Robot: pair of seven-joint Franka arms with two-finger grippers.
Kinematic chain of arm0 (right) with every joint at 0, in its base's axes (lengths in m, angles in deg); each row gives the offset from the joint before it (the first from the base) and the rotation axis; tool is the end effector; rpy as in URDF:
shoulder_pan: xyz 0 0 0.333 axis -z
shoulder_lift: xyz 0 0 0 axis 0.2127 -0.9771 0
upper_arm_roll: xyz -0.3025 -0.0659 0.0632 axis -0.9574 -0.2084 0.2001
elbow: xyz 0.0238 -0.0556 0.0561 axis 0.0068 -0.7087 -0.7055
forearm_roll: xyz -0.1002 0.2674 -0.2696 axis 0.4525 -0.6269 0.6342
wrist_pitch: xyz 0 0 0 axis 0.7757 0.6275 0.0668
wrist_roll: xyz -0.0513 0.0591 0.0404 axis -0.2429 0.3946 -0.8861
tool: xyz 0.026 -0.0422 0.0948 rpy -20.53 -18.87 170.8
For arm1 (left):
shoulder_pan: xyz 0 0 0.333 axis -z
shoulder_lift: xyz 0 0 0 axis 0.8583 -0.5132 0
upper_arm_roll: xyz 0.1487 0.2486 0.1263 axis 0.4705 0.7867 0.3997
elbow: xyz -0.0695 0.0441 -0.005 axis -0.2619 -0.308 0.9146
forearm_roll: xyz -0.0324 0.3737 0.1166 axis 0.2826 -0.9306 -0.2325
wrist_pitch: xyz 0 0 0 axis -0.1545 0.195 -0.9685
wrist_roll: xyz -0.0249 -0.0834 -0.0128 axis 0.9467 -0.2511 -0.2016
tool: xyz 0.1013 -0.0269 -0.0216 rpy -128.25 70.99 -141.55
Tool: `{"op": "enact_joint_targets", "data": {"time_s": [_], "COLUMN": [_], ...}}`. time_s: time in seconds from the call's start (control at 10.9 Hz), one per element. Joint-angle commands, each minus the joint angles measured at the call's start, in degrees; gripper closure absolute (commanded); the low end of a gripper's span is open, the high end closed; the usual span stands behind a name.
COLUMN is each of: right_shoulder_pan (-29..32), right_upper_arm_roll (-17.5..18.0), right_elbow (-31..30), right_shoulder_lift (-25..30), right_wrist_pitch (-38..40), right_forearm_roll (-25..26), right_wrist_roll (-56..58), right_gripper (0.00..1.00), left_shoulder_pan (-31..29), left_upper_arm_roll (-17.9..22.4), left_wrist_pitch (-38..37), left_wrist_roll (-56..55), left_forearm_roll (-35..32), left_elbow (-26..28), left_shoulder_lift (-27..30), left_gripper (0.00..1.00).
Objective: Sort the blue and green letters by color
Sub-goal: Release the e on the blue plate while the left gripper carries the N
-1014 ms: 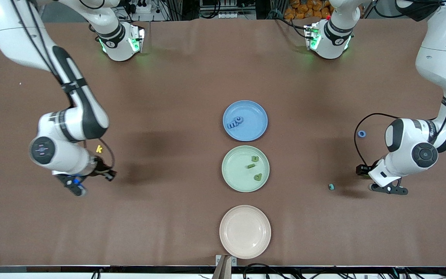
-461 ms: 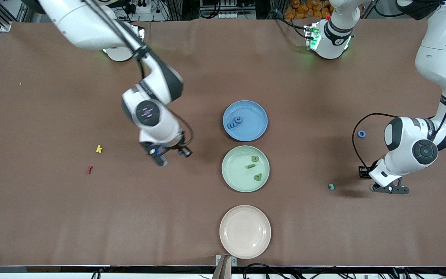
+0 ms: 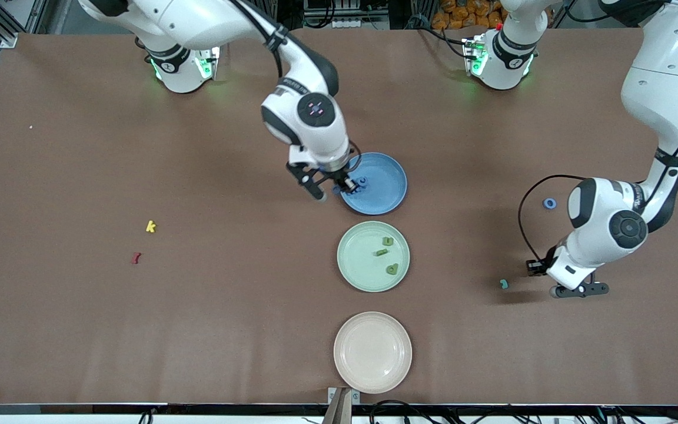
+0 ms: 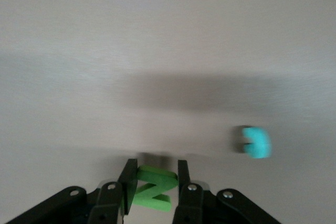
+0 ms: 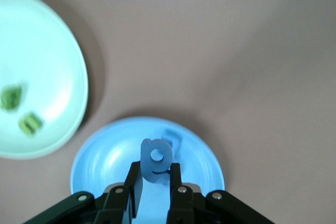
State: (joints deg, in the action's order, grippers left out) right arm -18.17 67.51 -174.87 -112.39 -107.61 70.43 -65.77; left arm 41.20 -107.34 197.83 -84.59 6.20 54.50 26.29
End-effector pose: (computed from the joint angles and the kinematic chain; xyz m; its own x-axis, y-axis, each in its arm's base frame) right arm 0.4528 0.5191 0.2909 0.6538 -0.7515 -0.0878 -0.7565 -0.6511 -0.0604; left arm 0.6674 -0.0165 0.1956 0.9932 0.0986 0.0612 0.0967 -0.9947 0.0339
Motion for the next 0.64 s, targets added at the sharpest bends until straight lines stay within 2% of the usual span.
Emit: {"op": "enact_joint_targets", "data": {"time_s": [0.0,0.18,0.55], "right_shoulder_pan": [-7.66,-10.76,-10.94], "right_upper_arm_roll": [-3.25,-3.96,-5.28], "right_elbow": [4.89,4.90,5.69], "right_shoulder_lift": [-4.98,-7.18,-10.09], "right_wrist_pitch": [-0.26,-1.31,-5.88], "right_forearm_roll": [2.92,7.13,8.64], "right_wrist_roll": [-7.59,-11.64,-12.45], "right_gripper": [1.00,1.00,1.00], "left_shoulder_pan": [3.14,9.90,20.36], "left_upper_arm_roll": [-3.18,-3.09,-3.09], "left_wrist_pitch": [0.26,0.26,0.26], "left_wrist_roll": [-14.43,-27.61,-46.79], "left_forearm_roll": [0.90,0.46,0.37], "left_elbow": [0.72,0.37,-2.61], "left_shoulder_lift": [1.31,1.31,1.66], "left_gripper": [1.00,1.00,1.00]}}
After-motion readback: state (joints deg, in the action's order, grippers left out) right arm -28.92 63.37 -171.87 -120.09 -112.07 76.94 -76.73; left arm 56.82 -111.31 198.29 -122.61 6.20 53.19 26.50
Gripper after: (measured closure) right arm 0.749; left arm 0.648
